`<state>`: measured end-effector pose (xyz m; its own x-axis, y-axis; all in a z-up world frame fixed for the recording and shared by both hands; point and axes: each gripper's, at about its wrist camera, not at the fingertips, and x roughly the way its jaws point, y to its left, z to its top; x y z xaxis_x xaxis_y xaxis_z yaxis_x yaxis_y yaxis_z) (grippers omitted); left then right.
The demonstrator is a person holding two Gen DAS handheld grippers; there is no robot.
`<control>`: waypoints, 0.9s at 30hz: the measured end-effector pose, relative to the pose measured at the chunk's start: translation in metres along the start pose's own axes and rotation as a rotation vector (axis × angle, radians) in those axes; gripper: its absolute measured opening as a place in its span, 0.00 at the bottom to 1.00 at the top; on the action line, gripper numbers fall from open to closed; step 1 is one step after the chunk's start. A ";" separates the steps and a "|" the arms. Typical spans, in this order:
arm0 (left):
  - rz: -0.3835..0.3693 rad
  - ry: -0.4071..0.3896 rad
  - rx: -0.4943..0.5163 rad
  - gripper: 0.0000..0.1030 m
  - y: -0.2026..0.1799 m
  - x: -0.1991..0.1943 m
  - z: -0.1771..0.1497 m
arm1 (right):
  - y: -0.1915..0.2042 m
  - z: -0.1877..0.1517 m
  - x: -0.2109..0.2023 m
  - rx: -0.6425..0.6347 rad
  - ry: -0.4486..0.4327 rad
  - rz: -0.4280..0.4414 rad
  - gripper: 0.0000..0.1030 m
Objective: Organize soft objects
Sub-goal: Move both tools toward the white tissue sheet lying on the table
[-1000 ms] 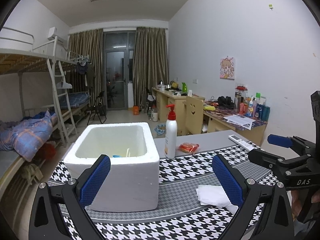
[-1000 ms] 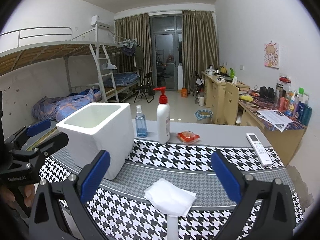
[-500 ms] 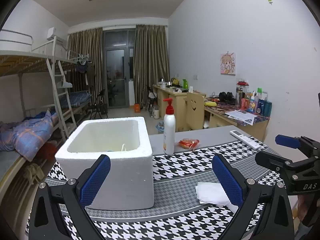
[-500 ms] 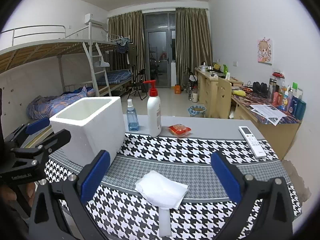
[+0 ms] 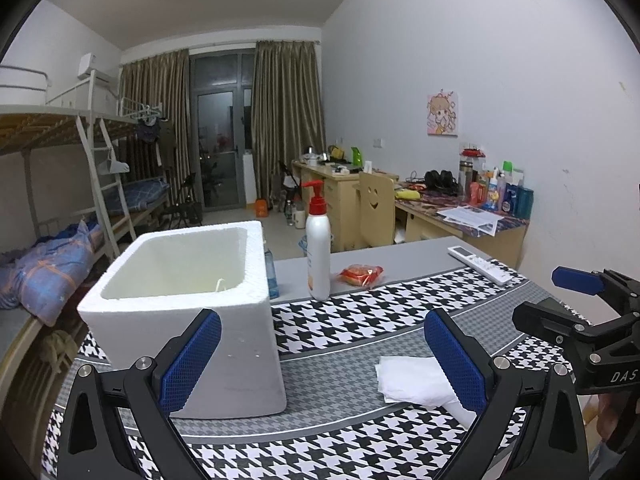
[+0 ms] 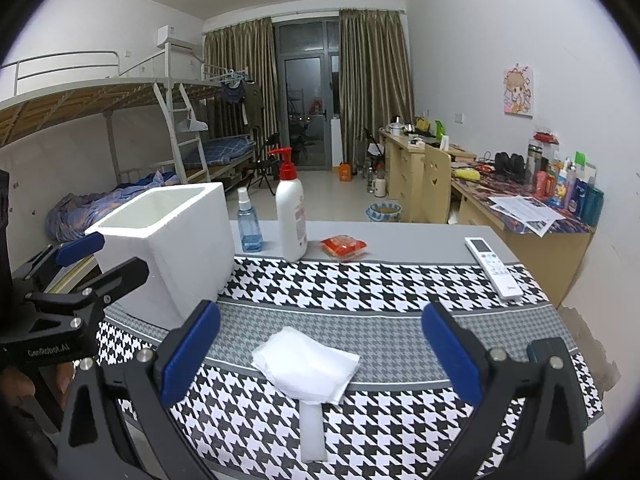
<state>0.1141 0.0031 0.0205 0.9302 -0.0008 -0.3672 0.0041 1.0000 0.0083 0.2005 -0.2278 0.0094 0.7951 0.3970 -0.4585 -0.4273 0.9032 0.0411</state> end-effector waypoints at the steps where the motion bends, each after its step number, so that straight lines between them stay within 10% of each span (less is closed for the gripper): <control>1: 0.000 0.003 0.003 0.99 -0.001 0.002 -0.001 | -0.002 -0.001 0.000 0.003 0.001 -0.001 0.99; 27: -0.061 0.100 0.055 0.99 -0.026 0.035 -0.016 | -0.024 -0.024 0.011 0.042 0.067 -0.019 0.99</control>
<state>0.1403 -0.0232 -0.0074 0.8865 -0.0579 -0.4592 0.0820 0.9961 0.0328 0.2095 -0.2491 -0.0180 0.7717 0.3690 -0.5179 -0.3926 0.9172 0.0685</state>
